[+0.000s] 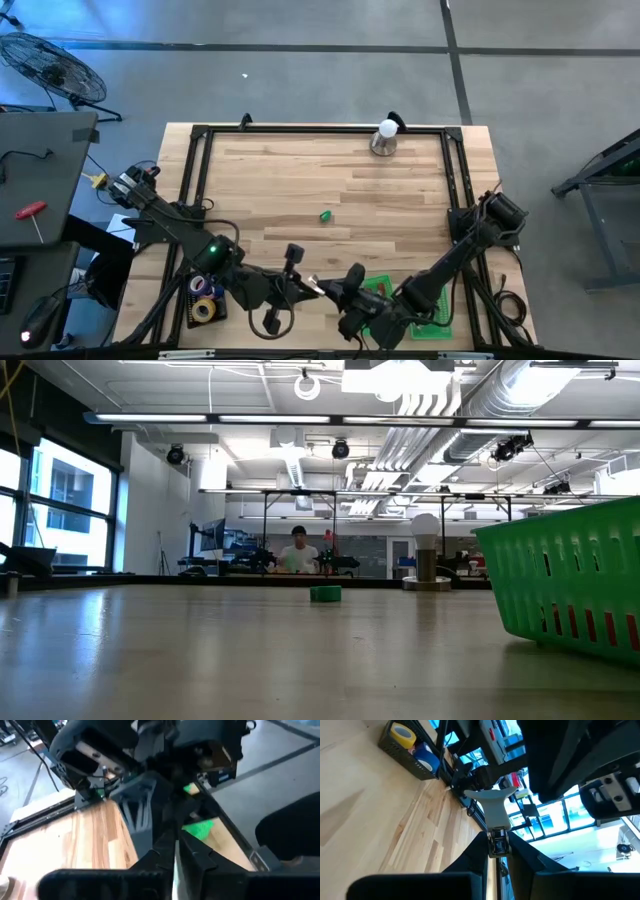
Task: Pick and place Stapler, Stapler remover, tape
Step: Put the gray staple remover into the right green bin
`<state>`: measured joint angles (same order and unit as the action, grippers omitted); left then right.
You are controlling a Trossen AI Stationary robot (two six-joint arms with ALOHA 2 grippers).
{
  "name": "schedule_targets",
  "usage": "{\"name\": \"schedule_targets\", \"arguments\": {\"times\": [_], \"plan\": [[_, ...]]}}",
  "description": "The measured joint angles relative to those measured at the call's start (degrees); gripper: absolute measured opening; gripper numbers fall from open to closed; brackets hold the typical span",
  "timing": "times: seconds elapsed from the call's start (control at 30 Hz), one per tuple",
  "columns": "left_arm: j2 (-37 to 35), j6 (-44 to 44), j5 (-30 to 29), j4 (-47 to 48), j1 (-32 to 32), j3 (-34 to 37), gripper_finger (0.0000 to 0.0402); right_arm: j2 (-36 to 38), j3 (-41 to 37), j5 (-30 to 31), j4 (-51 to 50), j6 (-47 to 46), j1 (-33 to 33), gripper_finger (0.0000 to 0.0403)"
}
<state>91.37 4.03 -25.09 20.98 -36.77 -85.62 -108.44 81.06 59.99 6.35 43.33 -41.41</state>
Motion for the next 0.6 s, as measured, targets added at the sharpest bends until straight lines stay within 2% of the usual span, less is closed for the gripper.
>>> {"name": "schedule_targets", "arguments": {"times": [0.1,0.17,0.23,0.33,0.37,0.5,0.6], "plan": [[-0.2,1.8,-0.7,-1.5,0.0,-0.2,0.0041,0.0,0.0,0.5,-0.4,-1.2,0.0,0.0037],[-0.3,5.2,-2.9,-1.3,0.0,-1.3,0.0055,0.0,0.0,4.1,-0.9,-1.9,-0.2,0.0037],[-0.4,7.6,-6.9,-0.7,0.0,-2.5,0.0064,0.0,0.0,11.5,-2.2,-2.6,-0.7,0.0037],[-0.4,7.6,-12.6,1.5,-0.5,-4.4,0.0066,0.0,0.0,27.5,-3.2,-1.4,-2.4,0.0037],[-0.4,7.6,-14.1,2.0,-0.5,-4.9,0.0066,0.1,0.0,29.9,-2.9,-0.9,-3.2,0.0037],[-0.5,7.3,-20.5,4.2,-0.4,-4.9,0.0066,1.9,-0.1,29.9,2.0,-4.8,-7.1,0.0037],[-0.5,3.2,-25.6,7.8,-0.4,-4.9,0.0066,4.0,-0.2,30.1,2.8,-6.6,-10.0,0.0037]]}}
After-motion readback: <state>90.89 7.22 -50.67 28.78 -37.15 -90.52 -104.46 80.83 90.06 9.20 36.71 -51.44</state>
